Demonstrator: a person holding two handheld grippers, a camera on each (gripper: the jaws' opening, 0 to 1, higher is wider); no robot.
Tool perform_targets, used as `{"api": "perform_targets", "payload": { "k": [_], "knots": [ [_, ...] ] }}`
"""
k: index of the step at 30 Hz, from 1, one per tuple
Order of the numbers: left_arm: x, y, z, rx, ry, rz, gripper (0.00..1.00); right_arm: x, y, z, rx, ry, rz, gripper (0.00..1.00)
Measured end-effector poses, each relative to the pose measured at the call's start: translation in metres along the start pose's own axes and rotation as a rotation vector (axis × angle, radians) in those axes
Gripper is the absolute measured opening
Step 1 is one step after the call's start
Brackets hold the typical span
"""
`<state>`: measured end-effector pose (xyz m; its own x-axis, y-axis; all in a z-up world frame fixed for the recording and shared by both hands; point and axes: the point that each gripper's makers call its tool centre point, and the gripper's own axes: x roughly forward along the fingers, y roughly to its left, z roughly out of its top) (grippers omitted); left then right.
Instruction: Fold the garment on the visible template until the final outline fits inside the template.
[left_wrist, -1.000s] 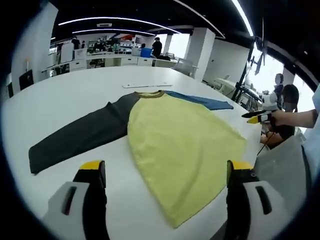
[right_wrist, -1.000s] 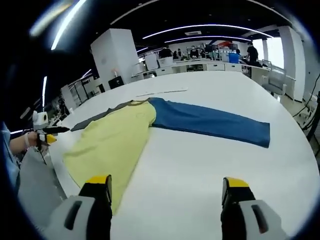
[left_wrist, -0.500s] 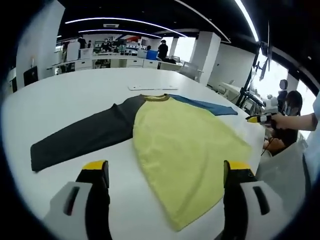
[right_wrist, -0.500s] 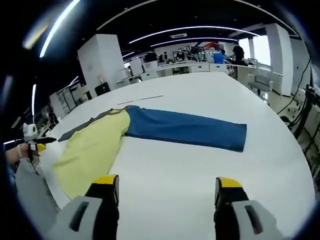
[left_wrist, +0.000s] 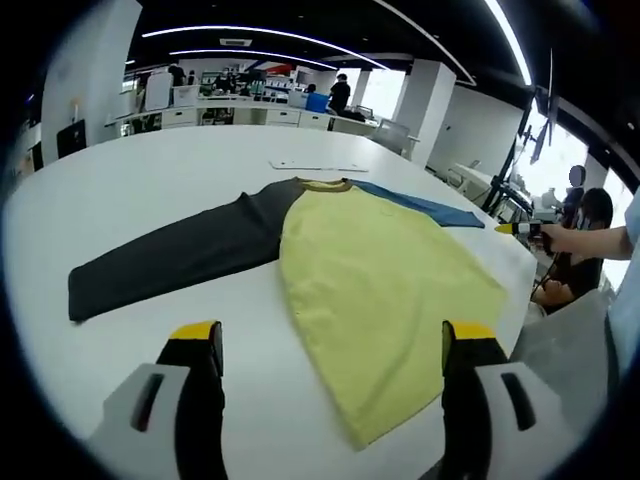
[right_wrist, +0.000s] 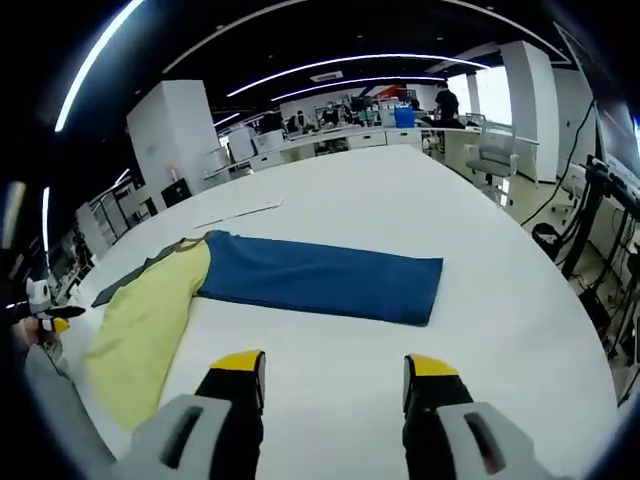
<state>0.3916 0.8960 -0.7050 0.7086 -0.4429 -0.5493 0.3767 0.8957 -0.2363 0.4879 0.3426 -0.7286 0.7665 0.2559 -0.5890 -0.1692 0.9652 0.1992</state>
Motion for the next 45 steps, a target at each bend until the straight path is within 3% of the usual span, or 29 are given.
{"api": "perform_targets", "payload": {
  "k": [4,9,15,19,25,32,39,45],
  "knots": [
    [-0.003,0.001,0.005,-0.008,-0.016,-0.006,0.85,0.004,-0.02,0.012,0.041,-0.041,-0.059,0.39],
    [-0.006,-0.001,0.011,-0.015,-0.038,-0.027,0.84,0.012,-0.033,0.01,0.059,-0.027,-0.113,0.24],
    [-0.006,-0.011,0.011,0.06,-0.035,-0.101,0.86,0.021,-0.039,0.01,0.11,-0.02,-0.149,0.23],
    [-0.005,-0.011,0.007,0.079,-0.01,-0.101,0.86,0.024,-0.037,0.012,0.159,-0.02,-0.152,0.21],
    [-0.004,-0.014,0.004,0.079,-0.001,-0.105,0.84,0.03,-0.033,0.007,0.141,0.015,-0.16,0.15],
    [-0.003,-0.015,-0.006,0.051,0.003,-0.1,0.82,0.029,-0.036,0.012,0.107,0.006,-0.192,0.02],
    [-0.003,-0.018,-0.011,0.029,-0.009,-0.105,0.81,0.025,-0.036,0.024,0.088,-0.007,-0.194,0.0],
    [-0.003,-0.019,-0.01,0.018,-0.033,-0.115,0.81,0.021,-0.019,0.05,0.039,-0.046,-0.157,0.0]
  ]
}}
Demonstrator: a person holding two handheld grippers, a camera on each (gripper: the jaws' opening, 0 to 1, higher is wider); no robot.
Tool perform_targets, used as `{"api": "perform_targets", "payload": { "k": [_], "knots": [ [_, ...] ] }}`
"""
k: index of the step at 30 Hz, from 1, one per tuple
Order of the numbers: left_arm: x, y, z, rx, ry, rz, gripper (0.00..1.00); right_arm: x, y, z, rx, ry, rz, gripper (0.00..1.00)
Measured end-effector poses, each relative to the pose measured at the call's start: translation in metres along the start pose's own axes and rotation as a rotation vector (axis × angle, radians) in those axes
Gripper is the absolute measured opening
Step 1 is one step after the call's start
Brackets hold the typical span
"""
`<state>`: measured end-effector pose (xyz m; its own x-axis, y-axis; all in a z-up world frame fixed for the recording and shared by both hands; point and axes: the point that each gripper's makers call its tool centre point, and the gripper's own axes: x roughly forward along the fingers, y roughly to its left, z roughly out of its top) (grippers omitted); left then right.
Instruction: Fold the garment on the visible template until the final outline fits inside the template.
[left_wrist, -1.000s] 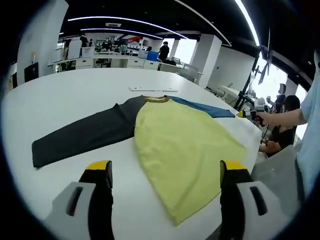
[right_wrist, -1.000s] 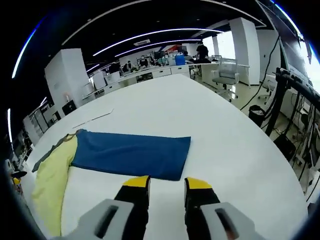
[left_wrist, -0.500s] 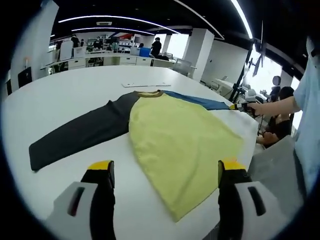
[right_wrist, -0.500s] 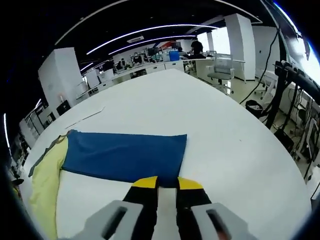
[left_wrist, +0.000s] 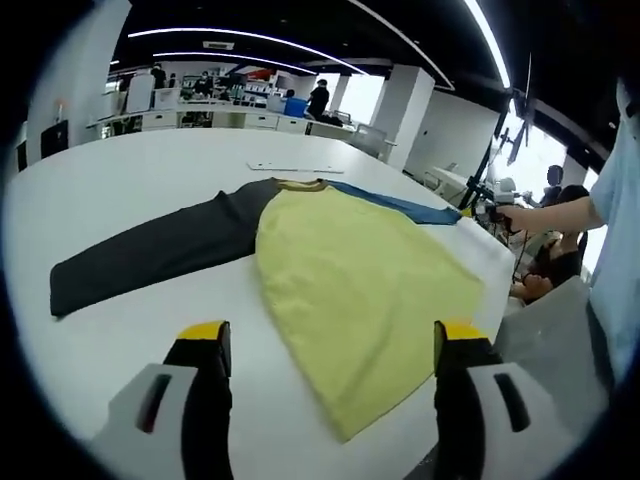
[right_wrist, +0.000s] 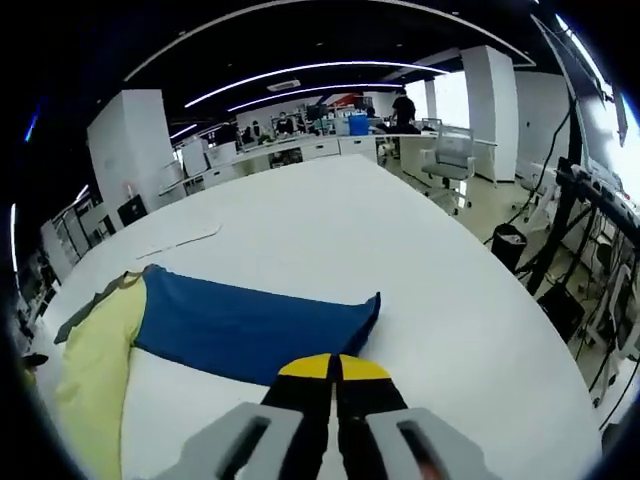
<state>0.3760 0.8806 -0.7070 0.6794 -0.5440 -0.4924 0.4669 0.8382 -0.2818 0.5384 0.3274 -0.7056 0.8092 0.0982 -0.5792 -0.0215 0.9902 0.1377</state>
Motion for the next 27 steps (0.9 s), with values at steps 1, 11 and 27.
{"api": "perform_targets", "payload": {
  "k": [1,11,27],
  "knots": [
    [0.0,0.0,0.0,-0.001,-0.001,-0.002,0.81,0.0,0.006,0.007,-0.02,-0.009,0.01,0.0],
    [-0.002,-0.008,0.001,0.018,-0.023,-0.019,0.8,0.018,0.07,0.037,-0.103,-0.045,0.158,0.0],
    [-0.001,-0.011,0.006,0.017,-0.067,-0.028,0.79,0.055,0.245,0.069,-0.264,-0.072,0.485,0.0]
  ]
}}
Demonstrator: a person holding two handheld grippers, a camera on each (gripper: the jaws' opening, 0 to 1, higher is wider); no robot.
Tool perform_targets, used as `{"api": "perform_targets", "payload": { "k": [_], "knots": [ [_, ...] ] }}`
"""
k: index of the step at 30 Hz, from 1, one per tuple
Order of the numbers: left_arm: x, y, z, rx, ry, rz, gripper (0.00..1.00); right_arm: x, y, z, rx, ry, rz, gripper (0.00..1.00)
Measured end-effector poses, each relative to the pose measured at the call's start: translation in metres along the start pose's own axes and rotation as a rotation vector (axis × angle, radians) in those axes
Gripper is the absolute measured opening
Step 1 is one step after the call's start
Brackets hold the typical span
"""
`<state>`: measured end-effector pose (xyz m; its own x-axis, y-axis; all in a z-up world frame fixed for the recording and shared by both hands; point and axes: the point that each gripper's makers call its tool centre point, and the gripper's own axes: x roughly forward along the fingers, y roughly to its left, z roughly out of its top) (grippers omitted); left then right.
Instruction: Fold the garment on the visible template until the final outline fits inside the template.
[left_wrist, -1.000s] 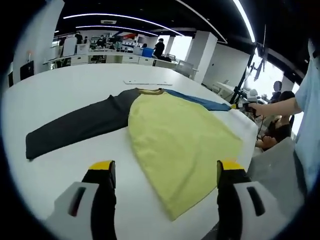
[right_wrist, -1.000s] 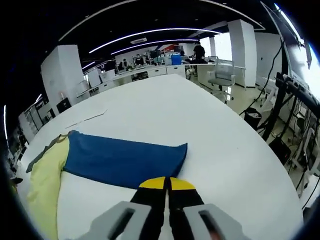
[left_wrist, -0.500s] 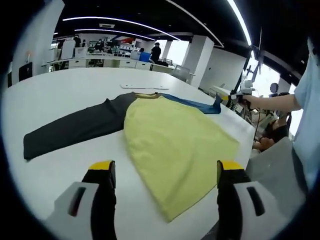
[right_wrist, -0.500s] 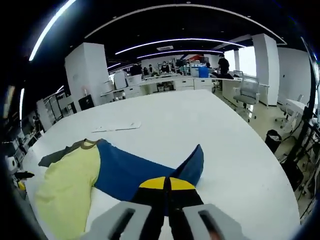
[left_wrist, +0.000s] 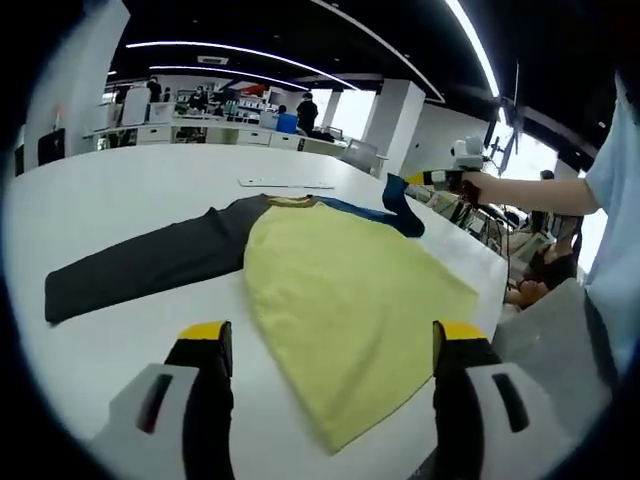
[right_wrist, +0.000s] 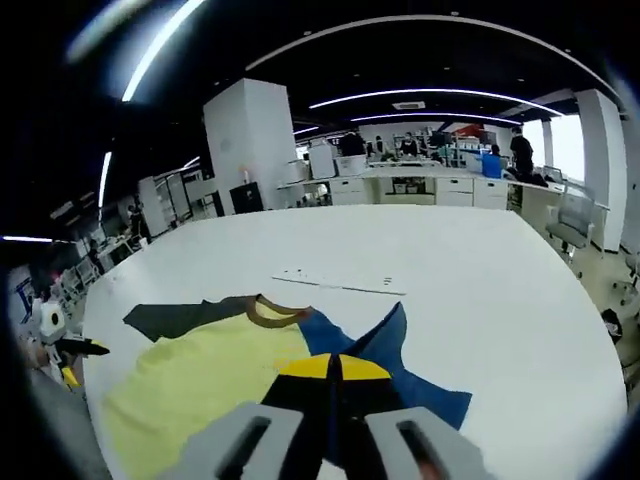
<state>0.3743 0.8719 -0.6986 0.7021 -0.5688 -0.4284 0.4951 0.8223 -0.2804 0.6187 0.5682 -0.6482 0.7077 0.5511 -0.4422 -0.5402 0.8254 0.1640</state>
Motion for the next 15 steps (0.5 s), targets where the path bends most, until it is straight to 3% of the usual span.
{"api": "perform_targets", "payload": {
  "k": [15],
  "knots": [
    [-0.009,0.009,0.001,-0.019,-0.013,0.026,0.77,0.086,0.132,0.033,-0.049,-0.026,0.23,0.0]
  ]
}}
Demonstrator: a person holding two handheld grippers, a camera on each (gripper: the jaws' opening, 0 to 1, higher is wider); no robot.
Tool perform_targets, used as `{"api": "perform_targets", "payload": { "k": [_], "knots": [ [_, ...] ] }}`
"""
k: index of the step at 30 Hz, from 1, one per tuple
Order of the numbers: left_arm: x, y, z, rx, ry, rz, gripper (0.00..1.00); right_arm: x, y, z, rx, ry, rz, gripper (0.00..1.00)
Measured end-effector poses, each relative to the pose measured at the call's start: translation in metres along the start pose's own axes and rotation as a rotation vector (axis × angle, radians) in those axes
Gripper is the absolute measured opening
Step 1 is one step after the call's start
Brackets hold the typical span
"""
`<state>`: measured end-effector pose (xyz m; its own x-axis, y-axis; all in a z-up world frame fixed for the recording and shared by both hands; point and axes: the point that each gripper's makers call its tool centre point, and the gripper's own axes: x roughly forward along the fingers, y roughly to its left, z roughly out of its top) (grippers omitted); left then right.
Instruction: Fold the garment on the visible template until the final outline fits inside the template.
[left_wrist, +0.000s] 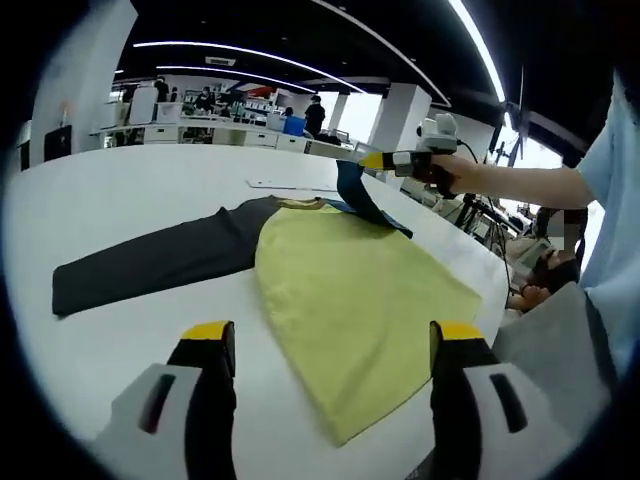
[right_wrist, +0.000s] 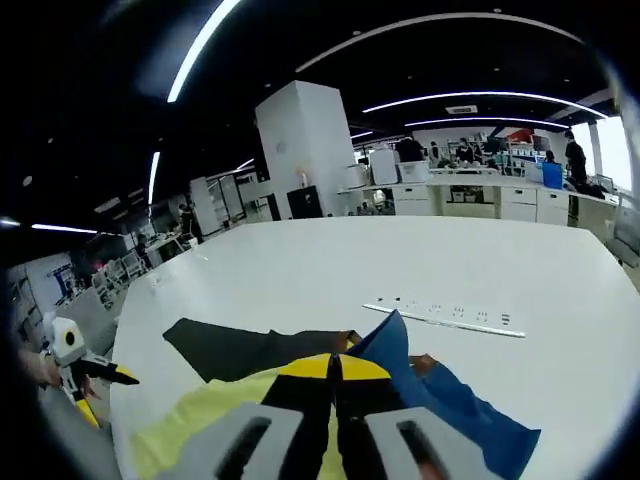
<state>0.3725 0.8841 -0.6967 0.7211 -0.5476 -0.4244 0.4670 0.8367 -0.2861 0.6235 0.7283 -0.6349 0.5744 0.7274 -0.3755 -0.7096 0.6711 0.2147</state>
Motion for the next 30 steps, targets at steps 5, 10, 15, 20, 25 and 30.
{"api": "perform_targets", "payload": {
  "k": [5,10,15,20,25,30],
  "knots": [
    [0.0,0.0,-0.001,-0.004,0.002,0.003,0.76,0.03,0.039,0.005,-0.018,-0.002,0.073,0.0],
    [-0.001,0.0,-0.001,-0.006,0.004,0.006,0.76,0.054,0.063,-0.003,-0.052,0.028,0.102,0.0],
    [-0.001,0.001,-0.003,-0.01,0.008,0.007,0.76,0.071,0.089,-0.008,-0.035,0.04,0.144,0.0],
    [-0.002,0.003,-0.003,-0.017,0.005,0.013,0.75,0.082,0.103,-0.023,-0.066,0.082,0.173,0.0],
    [-0.002,0.005,-0.006,-0.026,0.007,0.021,0.75,0.092,0.102,-0.046,-0.065,0.134,0.172,0.0],
    [-0.003,0.006,-0.004,-0.032,0.0,0.024,0.75,0.102,0.102,-0.061,-0.056,0.169,0.177,0.0]
  ]
}}
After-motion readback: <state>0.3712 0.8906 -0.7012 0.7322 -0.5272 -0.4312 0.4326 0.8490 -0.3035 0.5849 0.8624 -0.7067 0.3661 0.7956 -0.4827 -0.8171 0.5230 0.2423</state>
